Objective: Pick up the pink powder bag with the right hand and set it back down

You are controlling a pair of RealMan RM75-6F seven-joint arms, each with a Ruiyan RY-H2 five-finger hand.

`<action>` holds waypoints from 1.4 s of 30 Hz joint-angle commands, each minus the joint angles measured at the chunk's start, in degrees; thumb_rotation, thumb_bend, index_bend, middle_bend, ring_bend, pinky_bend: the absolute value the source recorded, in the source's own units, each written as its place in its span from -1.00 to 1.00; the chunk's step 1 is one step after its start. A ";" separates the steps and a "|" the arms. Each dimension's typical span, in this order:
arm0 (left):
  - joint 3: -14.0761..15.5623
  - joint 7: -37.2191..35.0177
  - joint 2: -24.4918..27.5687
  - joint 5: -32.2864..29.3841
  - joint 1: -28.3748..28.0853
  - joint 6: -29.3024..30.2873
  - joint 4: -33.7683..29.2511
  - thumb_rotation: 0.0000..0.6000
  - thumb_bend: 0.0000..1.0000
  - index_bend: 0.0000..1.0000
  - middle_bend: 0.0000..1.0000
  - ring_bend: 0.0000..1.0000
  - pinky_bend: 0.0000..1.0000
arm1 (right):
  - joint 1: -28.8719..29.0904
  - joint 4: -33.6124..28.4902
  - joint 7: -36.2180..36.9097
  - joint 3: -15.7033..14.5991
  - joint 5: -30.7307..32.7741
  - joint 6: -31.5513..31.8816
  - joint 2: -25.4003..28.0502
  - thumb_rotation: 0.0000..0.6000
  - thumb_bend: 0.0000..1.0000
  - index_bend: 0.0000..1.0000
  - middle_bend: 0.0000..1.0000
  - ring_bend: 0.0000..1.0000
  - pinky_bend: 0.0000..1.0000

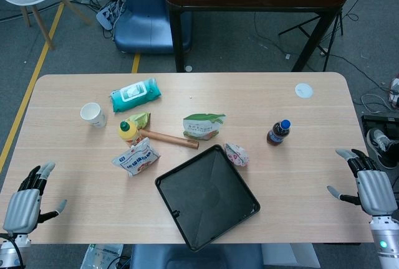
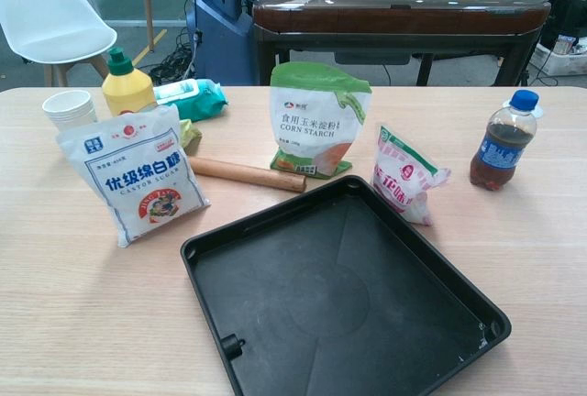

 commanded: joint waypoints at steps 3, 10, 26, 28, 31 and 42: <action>0.10 0.10 0.02 -0.02 0.00 -0.08 0.01 1.00 -0.55 -0.84 -0.82 -0.95 -0.74 | 0.30 -0.22 0.05 -0.14 -0.25 -0.41 0.11 1.00 -0.75 -0.64 -0.54 -0.73 -0.59; 0.22 -0.07 0.16 -0.12 0.27 0.21 -0.01 1.00 -0.55 -0.84 -0.82 -0.95 -0.74 | 2.49 -0.36 0.91 -0.20 -0.66 -3.90 0.96 1.00 -0.75 -0.64 -0.54 -0.73 -0.59; 0.44 -0.39 0.61 -0.07 1.29 1.61 -0.31 1.00 -0.55 -0.84 -0.82 -0.95 -0.74 | 19.84 -0.51 0.66 2.75 0.71 -27.90 2.56 1.00 -0.76 -0.64 -0.54 -0.73 -0.59; 0.53 -0.34 0.71 -0.15 1.44 1.65 -0.32 1.00 -0.55 -0.84 -0.82 -0.95 -0.74 | 22.40 0.34 0.71 3.18 1.36 -31.34 1.98 1.00 -0.76 -0.64 -0.54 -0.73 -0.59; 0.51 -0.33 0.81 -0.25 1.66 1.92 -0.39 1.00 -0.55 -0.84 -0.82 -0.95 -0.74 | 25.75 2.36 0.61 3.52 1.62 -35.26 0.48 1.00 -0.76 -0.64 -0.54 -0.73 -0.59; 0.32 0.48 0.92 -0.93 2.11 2.20 -0.85 1.00 -0.55 -0.84 -0.82 -0.95 -0.74 | 33.74 13.19 4.60 3.01 -2.87 -38.35 -7.69 1.00 -0.76 -0.64 -0.52 -0.73 -0.59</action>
